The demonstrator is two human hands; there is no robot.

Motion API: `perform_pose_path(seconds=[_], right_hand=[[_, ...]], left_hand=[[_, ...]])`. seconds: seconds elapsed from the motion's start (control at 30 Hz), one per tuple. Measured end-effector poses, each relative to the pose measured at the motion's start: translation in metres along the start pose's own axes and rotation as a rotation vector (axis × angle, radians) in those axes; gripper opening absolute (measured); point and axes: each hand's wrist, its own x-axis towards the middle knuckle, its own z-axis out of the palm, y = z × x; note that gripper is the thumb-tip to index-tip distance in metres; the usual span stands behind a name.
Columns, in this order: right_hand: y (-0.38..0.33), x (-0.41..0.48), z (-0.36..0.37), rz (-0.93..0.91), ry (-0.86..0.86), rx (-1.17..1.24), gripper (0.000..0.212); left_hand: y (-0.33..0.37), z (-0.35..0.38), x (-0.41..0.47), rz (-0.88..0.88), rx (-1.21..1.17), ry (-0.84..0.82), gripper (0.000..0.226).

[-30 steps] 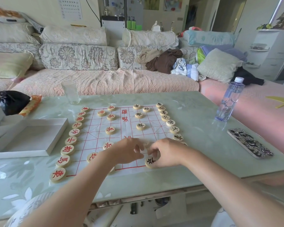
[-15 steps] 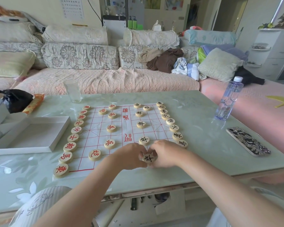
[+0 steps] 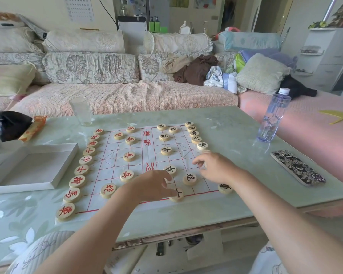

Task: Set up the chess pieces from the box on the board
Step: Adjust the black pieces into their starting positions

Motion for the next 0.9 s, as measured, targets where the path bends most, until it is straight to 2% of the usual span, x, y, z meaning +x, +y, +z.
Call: perform_pose_path(seconds=[0.13,0.23,0.4,0.47,0.5,0.6,0.63,0.7,0.8,0.9], right_hand=[[-0.006,0.001,0.006,-0.033,-0.102,-0.074,0.047],[-0.013,0.003,0.015,-0.058,-0.101,-0.124,0.054],[-0.017,0.010,0.015,-0.071,-0.193,-0.107,0.044],[-0.017,0.013,0.011,-0.095,-0.271,-0.094,0.066],[-0.017,0.013,0.009,-0.091,-0.276,-0.086,0.069],[-0.021,0.015,0.011,-0.002,-0.155,-0.108,0.052],[-0.021,0.016,0.014,0.024,-0.125,-0.161,0.053],[-0.021,0.017,0.019,0.031,-0.108,-0.218,0.051],[-0.020,0.017,0.016,-0.031,-0.153,-0.149,0.035],[-0.017,0.014,0.010,-0.056,-0.234,-0.048,0.053]], left_hand=[[-0.003,-0.005,0.012,0.051,0.035,0.215,0.034],[-0.005,-0.001,0.021,0.092,0.097,0.308,0.032],[-0.008,0.006,0.029,0.082,0.134,0.256,0.038],[-0.008,0.007,0.030,0.080,0.125,0.254,0.036],[-0.009,0.007,0.030,0.082,0.127,0.250,0.036],[-0.008,0.006,0.030,0.078,0.143,0.227,0.038],[-0.008,0.006,0.029,0.075,0.149,0.222,0.039],[-0.007,0.006,0.028,0.072,0.167,0.215,0.040],[-0.006,0.006,0.027,0.076,0.190,0.211,0.043],[-0.005,0.005,0.026,0.077,0.202,0.203,0.044]])
